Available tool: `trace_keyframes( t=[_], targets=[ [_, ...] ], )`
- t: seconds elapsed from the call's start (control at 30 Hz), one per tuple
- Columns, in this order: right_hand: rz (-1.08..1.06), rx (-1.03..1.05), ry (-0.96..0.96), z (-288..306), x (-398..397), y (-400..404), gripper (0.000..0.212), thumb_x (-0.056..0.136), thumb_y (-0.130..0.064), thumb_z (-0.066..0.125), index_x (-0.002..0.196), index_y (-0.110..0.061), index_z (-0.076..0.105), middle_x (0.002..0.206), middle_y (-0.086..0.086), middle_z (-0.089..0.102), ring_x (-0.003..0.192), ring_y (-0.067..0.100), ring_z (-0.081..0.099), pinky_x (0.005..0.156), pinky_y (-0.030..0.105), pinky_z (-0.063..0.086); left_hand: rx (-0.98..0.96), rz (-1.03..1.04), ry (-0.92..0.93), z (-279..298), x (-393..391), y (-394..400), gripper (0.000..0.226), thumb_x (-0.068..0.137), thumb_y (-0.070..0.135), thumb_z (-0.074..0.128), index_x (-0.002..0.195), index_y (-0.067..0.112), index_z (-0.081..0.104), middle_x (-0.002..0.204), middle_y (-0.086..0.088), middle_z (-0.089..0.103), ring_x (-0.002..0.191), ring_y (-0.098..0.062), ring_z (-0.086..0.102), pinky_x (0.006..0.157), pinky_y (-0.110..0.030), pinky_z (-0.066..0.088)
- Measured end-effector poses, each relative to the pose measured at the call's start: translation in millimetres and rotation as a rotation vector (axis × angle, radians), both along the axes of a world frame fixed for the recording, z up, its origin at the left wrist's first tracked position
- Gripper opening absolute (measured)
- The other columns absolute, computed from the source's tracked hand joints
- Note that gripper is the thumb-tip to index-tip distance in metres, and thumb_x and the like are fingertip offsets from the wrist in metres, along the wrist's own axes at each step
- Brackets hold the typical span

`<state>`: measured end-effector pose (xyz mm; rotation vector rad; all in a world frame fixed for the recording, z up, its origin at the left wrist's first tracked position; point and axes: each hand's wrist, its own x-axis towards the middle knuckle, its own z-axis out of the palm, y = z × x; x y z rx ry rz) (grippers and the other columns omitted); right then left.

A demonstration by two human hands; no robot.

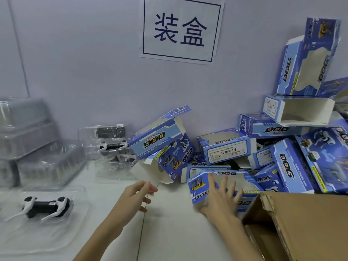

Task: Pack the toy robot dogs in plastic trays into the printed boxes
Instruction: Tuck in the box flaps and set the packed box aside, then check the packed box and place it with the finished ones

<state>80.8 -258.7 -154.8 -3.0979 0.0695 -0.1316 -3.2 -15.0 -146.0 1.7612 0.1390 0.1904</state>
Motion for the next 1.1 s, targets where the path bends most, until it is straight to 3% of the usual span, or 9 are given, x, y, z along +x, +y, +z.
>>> trace_keyframes(
  t=[0.23, 0.43, 0.53, 0.6, 0.7, 0.8, 0.87, 0.93, 1.1],
  targets=[
    [0.002, 0.029, -0.120, -6.7, -16.3, -8.9, 0.101, 0.092, -0.056, 0.066, 0.164, -0.041, -0.002, 0.174, 0.012, 0.003, 0.158, 0.041, 0.002, 0.124, 0.063, 0.005, 0.020, -0.062, 0.003, 3.9, -2.6, -3.3, 0.038, 0.110, 0.036, 0.049, 0.098, 0.015, 0.078, 0.109, -0.004, 0.073, 0.097, -0.028, 0.070, 0.075, -0.033, 0.058],
    [0.123, 0.206, -0.212, 11.3, -39.5, -9.1, 0.086, 0.085, -0.078, 0.058, 0.159, -0.049, 0.025, 0.168, -0.009, 0.029, 0.154, 0.021, 0.023, 0.124, 0.047, 0.012, 0.086, -0.142, 0.055, 2.5, -3.0, -5.5, 0.031, 0.110, 0.030, 0.052, 0.097, 0.019, 0.078, 0.106, -0.004, 0.073, 0.085, -0.017, 0.072, 0.074, -0.033, 0.058],
    [0.271, 0.408, -0.364, 26.2, -54.5, -3.1, 0.094, 0.073, -0.094, 0.046, 0.153, -0.044, 0.042, 0.152, -0.016, 0.051, 0.139, 0.015, 0.045, 0.117, 0.044, 0.031, 0.253, -0.280, 0.078, -0.9, -3.3, -6.0, 0.021, 0.106, 0.017, 0.056, 0.111, 0.028, 0.074, 0.112, 0.000, 0.071, 0.092, -0.017, 0.072, 0.079, -0.034, 0.061],
    [0.365, 0.697, -0.505, 32.3, -66.5, -0.7, 0.093, 0.072, -0.097, 0.044, 0.146, -0.043, 0.052, 0.128, -0.020, 0.065, 0.117, 0.012, 0.061, 0.099, 0.040, 0.051, 0.368, -0.363, 0.023, -6.6, -4.2, -8.6, 0.038, 0.101, 0.023, 0.067, 0.132, 0.042, 0.058, 0.129, 0.008, 0.063, 0.105, -0.008, 0.068, 0.087, -0.032, 0.061],
    [0.347, 1.056, -0.590, 42.7, -86.4, 0.5, 0.086, 0.063, -0.095, 0.059, 0.137, -0.052, 0.057, 0.105, -0.034, 0.067, 0.096, -0.003, 0.069, 0.073, 0.016, 0.057, 0.369, -0.399, -0.137, -9.3, -8.7, -22.6, 0.100, 0.083, 0.052, 0.084, 0.155, 0.060, 0.016, 0.156, 0.030, 0.032, 0.135, 0.009, 0.045, 0.100, -0.023, 0.053],
    [0.307, 1.306, -0.590, 47.2, -92.3, -2.8, 0.074, 0.064, -0.092, 0.066, 0.121, -0.046, 0.070, 0.092, -0.024, 0.076, 0.084, 0.000, 0.075, 0.062, 0.026, 0.063, 0.361, -0.383, -0.330, -4.7, -14.6, -45.8, 0.136, 0.066, 0.063, 0.093, 0.158, 0.059, -0.007, 0.166, 0.033, 0.007, 0.153, 0.004, 0.025, 0.118, -0.029, 0.042],
    [0.307, 1.361, -0.597, 47.9, -91.6, -5.2, 0.038, 0.075, -0.079, 0.067, 0.106, -0.057, 0.068, 0.086, -0.020, 0.076, 0.078, 0.007, 0.076, 0.055, 0.032, 0.063, 0.364, -0.313, -0.416, -2.8, -18.3, -58.8, 0.144, 0.059, 0.065, 0.096, 0.160, 0.055, -0.006, 0.169, 0.025, 0.004, 0.157, -0.009, 0.023, 0.120, -0.045, 0.042],
    [0.332, 1.372, -0.595, 48.3, -91.9, -7.5, 0.021, 0.080, -0.075, 0.064, 0.099, -0.066, 0.064, 0.083, -0.019, 0.076, 0.077, 0.009, 0.076, 0.052, 0.029, 0.061, 0.399, -0.222, -0.443, -3.7, -20.8, -69.2, 0.143, 0.056, 0.069, 0.095, 0.160, 0.055, -0.003, 0.169, 0.024, 0.009, 0.157, -0.010, 0.025, 0.120, -0.050, 0.041],
    [0.389, 1.318, -0.522, 37.8, -88.0, -3.8, 0.011, 0.088, -0.064, 0.058, 0.099, -0.063, 0.061, 0.085, -0.024, 0.076, 0.078, 0.004, 0.076, 0.048, 0.023, 0.056, 0.109, -0.131, -0.378, -10.0, -24.5, -88.6, 0.131, 0.058, 0.034, 0.104, 0.157, 0.047, 0.018, 0.154, 0.019, 0.042, 0.135, -0.003, 0.055, 0.105, -0.033, 0.056]
  ],
)
